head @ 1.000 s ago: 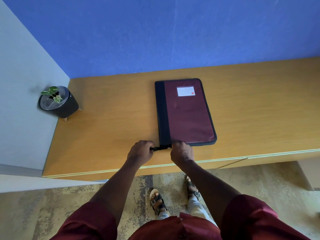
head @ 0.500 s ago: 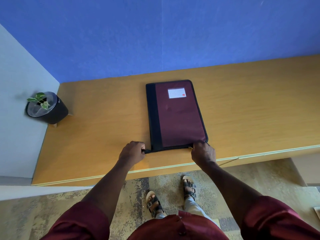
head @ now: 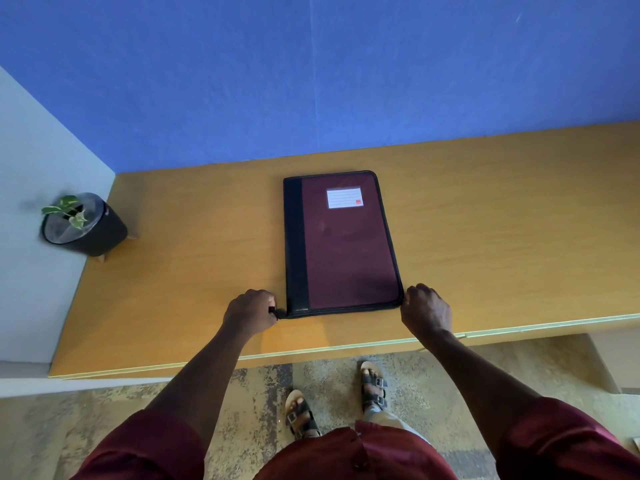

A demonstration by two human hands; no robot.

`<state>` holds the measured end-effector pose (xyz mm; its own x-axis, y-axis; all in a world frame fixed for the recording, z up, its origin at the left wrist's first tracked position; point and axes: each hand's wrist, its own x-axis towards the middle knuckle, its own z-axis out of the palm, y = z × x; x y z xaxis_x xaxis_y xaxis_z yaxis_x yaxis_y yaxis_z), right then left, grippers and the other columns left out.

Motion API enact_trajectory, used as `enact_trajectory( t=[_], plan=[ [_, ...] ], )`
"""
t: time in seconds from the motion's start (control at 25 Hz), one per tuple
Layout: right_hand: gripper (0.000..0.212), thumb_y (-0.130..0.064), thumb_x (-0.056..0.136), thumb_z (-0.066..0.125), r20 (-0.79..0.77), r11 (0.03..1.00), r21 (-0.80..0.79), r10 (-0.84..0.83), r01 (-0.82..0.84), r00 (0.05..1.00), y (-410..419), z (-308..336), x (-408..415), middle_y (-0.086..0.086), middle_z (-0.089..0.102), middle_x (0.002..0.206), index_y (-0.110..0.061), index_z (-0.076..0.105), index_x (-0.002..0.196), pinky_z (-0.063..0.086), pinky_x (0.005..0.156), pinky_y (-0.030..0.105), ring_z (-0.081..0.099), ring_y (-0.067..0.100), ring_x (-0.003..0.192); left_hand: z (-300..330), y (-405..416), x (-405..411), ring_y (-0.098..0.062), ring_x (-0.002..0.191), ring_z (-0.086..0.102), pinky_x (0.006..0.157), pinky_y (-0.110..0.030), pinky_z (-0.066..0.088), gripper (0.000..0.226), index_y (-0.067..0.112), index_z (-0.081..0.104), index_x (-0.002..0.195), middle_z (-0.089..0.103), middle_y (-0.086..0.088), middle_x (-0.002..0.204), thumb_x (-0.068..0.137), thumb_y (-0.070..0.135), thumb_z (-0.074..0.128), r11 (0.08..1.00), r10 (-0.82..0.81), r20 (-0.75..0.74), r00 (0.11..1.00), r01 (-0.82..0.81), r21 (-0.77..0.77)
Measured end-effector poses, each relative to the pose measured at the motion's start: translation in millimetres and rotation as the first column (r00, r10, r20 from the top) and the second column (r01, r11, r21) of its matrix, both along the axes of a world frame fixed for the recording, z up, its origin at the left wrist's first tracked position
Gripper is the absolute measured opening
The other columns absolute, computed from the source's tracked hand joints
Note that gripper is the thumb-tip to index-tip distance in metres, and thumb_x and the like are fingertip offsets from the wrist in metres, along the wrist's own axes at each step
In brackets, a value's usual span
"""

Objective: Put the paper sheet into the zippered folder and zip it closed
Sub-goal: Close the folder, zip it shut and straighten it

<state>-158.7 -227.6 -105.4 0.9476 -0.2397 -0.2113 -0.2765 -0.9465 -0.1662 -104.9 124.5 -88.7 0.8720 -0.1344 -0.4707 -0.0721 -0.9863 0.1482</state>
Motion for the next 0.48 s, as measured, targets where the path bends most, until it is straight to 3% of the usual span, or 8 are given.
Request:
enact_trajectory(
  t=[0.16, 0.32, 0.48],
  plan=[
    [0.010, -0.014, 0.086, 0.054, -0.015, 0.997, -0.006, 0.074, -0.074, 0.997, -14.2, -0.2, 16.3, 0.003, 0.062, 0.085, -0.012, 0.063, 0.082, 0.046, 0.058, 0.031, 0.056, 0.023, 0.072, 1.2, -11.3, 4.4, -0.022, 0.086, 0.065, 0.066, -0.029, 0.048, 0.019, 0.022, 0.068, 0.105, 0.070, 0.000, 0.101, 0.090, 0.027, 0.059, 0.998, 0.004, -0.004, 1.000, -0.003, 0.065],
    [0.012, -0.016, 0.088, 0.053, -0.021, 0.978, -0.036, 0.206, -0.206, 0.978, -24.0, 0.2, 33.7, 0.003, 0.061, 0.089, -0.013, 0.064, 0.089, 0.045, 0.060, 0.032, 0.063, 0.025, 0.081, 0.5, -23.0, 17.0, -0.019, 0.084, 0.064, 0.070, -0.034, 0.053, 0.026, 0.018, 0.064, 0.106, 0.068, 0.000, 0.098, 0.101, 0.036, 0.044, 0.992, 0.107, 0.066, 0.992, -0.103, -0.072],
    [0.014, -0.020, 0.091, 0.052, -0.043, 0.954, -0.060, 0.290, -0.292, 0.956, -31.5, -0.9, 51.7, 0.002, 0.061, 0.093, -0.016, 0.065, 0.095, 0.051, 0.062, 0.035, 0.064, 0.025, 0.085, -4.8, -38.3, 32.2, -0.024, 0.099, 0.062, 0.073, -0.033, 0.048, 0.046, 0.013, 0.057, 0.123, 0.064, -0.006, 0.113, 0.098, 0.050, 0.047, 0.959, 0.216, 0.083, 0.973, -0.195, -0.206]
  ],
)
